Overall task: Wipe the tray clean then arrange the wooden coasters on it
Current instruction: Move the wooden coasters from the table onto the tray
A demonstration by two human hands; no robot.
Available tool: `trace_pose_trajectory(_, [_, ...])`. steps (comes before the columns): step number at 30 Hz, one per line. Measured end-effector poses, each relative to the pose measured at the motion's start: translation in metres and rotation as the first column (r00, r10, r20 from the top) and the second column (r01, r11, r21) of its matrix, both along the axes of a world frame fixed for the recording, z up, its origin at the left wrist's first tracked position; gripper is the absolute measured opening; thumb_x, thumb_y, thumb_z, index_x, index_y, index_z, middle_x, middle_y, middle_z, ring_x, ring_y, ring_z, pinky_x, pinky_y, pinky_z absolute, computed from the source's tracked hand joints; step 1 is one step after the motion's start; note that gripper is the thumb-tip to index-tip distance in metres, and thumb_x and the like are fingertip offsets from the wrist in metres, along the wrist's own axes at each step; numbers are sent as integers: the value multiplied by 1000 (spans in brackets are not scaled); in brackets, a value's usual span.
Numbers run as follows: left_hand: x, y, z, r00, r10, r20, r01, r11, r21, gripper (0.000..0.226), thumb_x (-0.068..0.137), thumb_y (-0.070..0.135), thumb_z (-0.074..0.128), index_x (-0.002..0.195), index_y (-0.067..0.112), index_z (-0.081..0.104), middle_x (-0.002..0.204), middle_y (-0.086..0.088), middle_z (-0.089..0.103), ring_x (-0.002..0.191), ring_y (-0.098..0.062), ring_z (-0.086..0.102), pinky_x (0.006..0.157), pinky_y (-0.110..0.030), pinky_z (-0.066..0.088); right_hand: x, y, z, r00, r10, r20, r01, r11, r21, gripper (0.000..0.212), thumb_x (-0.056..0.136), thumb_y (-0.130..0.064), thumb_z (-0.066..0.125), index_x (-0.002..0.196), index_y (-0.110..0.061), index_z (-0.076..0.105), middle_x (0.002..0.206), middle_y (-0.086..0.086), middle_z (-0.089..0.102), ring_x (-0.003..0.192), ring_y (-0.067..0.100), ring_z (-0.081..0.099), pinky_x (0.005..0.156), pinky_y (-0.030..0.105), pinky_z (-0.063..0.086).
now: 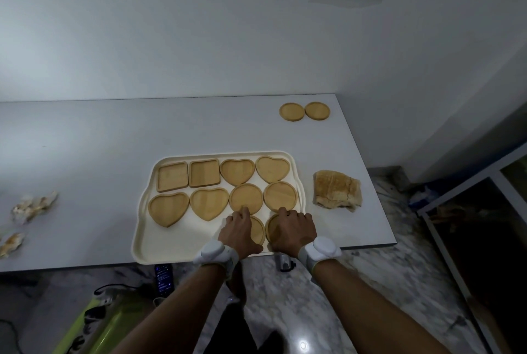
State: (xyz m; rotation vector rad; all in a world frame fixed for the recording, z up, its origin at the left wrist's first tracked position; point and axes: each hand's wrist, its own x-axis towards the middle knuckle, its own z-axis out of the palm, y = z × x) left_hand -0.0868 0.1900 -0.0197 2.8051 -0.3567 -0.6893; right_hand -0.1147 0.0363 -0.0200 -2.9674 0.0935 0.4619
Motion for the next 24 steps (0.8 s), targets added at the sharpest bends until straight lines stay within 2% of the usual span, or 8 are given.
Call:
trace_pose_trajectory(5, [2, 0, 1, 1000, 4, -9, -4, 1000, 4, 107, 66, 49, 79, 145, 3, 23, 138, -19, 42, 127, -39, 42, 104, -41, 40, 5, -4, 4, 999, -5, -34, 7, 999, 37, 66, 68, -49, 73, 116, -13, 44, 115, 13, 63, 105, 32, 59, 89, 41, 38])
trace_pose_trajectory(8, [10, 1, 6, 999, 22, 23, -22, 1000, -16, 87, 69, 51, 75, 133, 6, 38, 132, -16, 47, 122, -36, 45, 98, -41, 44, 11, -10, 12, 998, 14, -54, -10, 997, 79, 69, 70, -56, 70, 118, -15, 44, 118, 13, 60, 110, 34, 56, 90, 42, 39])
trace_pose_trajectory(13, [24, 2, 13, 995, 35, 98, -33, 999, -18, 62, 75, 46, 69, 119, 8, 46, 124, -15, 50, 114, -34, 48, 89, -39, 44, 23, -18, 22, 999, 39, 0, -39, 996, 75, 53, 79, -45, 65, 116, -12, 45, 119, 14, 59, 108, 35, 56, 87, 41, 40])
trace_pose_trajectory(18, [58, -14, 26, 988, -11, 156, 11, 1000, 2, 59, 82, 42, 65, 125, 6, 45, 126, -16, 48, 116, -36, 48, 93, -41, 46, 51, -37, 37, 1000, 22, 15, -23, 999, 31, 65, 80, -57, 63, 122, -10, 45, 123, 15, 57, 113, 36, 54, 92, 45, 42])
trace_pose_trajectory(24, [100, -39, 35, 982, -45, 182, 47, 999, -7, 56, 82, 41, 63, 122, 6, 47, 122, -15, 51, 112, -34, 50, 91, -41, 46, 85, -63, 42, 1000, -17, 23, 17, 1000, 15, 55, 80, -45, 63, 119, -10, 45, 120, 14, 59, 110, 35, 55, 88, 43, 42])
